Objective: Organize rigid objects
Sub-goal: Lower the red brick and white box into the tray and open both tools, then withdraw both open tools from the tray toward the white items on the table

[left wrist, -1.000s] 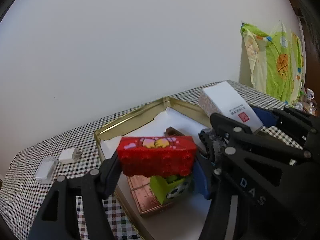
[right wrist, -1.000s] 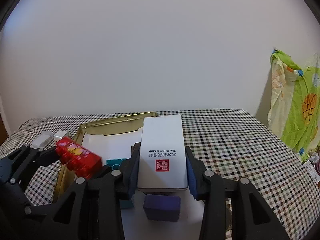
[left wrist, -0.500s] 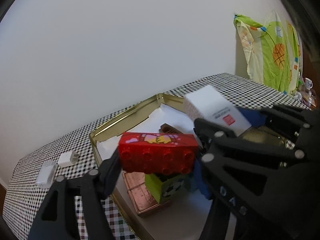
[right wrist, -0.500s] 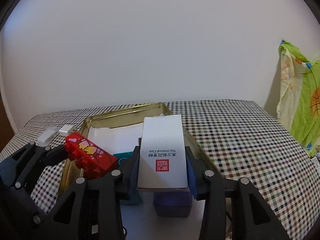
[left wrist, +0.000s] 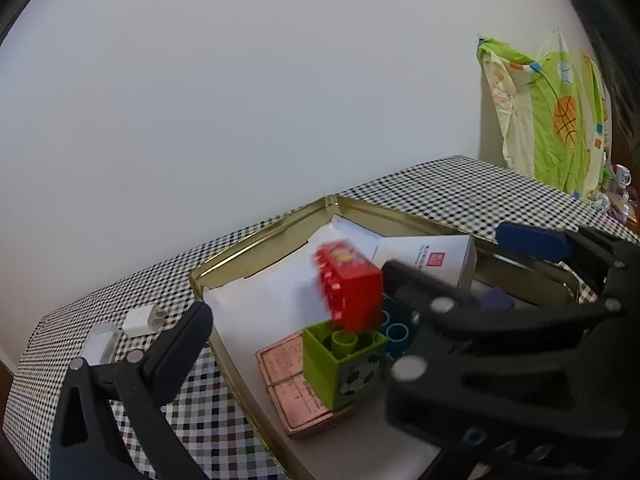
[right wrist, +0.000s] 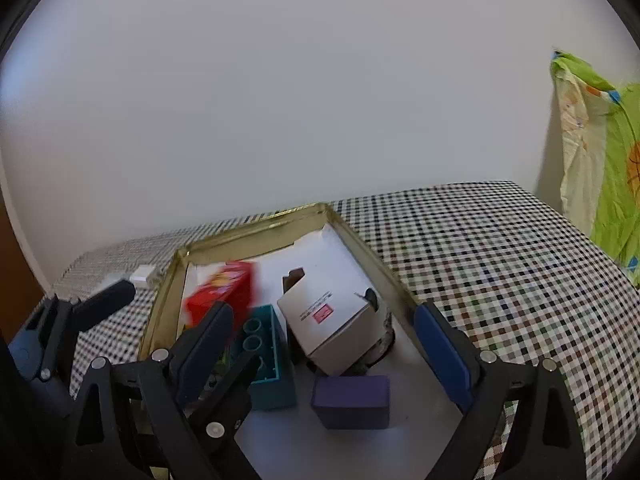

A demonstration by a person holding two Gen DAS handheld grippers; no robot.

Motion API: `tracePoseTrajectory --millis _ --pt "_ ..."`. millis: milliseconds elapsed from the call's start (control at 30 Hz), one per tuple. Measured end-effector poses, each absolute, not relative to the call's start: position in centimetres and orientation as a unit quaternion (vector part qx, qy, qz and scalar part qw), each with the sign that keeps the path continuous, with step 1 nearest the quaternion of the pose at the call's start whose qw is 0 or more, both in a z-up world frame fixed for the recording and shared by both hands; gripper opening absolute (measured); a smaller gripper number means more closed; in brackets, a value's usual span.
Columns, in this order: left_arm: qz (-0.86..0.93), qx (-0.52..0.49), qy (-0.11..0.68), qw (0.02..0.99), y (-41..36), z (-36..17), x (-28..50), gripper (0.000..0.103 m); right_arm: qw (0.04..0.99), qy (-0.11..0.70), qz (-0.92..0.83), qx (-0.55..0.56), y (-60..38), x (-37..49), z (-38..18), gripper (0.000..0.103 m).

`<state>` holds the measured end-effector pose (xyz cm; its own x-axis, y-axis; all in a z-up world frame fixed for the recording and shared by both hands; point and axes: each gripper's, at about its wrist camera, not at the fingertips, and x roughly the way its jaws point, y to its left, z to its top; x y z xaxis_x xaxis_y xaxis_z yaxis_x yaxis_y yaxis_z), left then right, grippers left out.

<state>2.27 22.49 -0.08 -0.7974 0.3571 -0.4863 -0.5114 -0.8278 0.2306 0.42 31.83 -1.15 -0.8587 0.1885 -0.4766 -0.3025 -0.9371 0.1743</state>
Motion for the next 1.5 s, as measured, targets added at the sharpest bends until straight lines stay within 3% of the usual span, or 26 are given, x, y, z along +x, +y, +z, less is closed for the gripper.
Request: tracePoseTrajectory --millis 433,767,1500 --pt "0.933 -0.218 0.153 0.243 22.0 0.1 2.0 0.103 0.152 0.142 0.958 -0.195 33.1 1.5 -0.8 0.094" --pt "0.933 -0.215 0.136 0.255 21.5 0.3 2.2 0.103 0.222 0.098 0.962 -0.124 32.5 4.0 0.3 0.094" --pt "0.932 -0.255 0.087 0.243 19.4 0.0 0.3 0.102 0.242 0.12 0.957 -0.108 33.0 5.0 0.8 0.094"
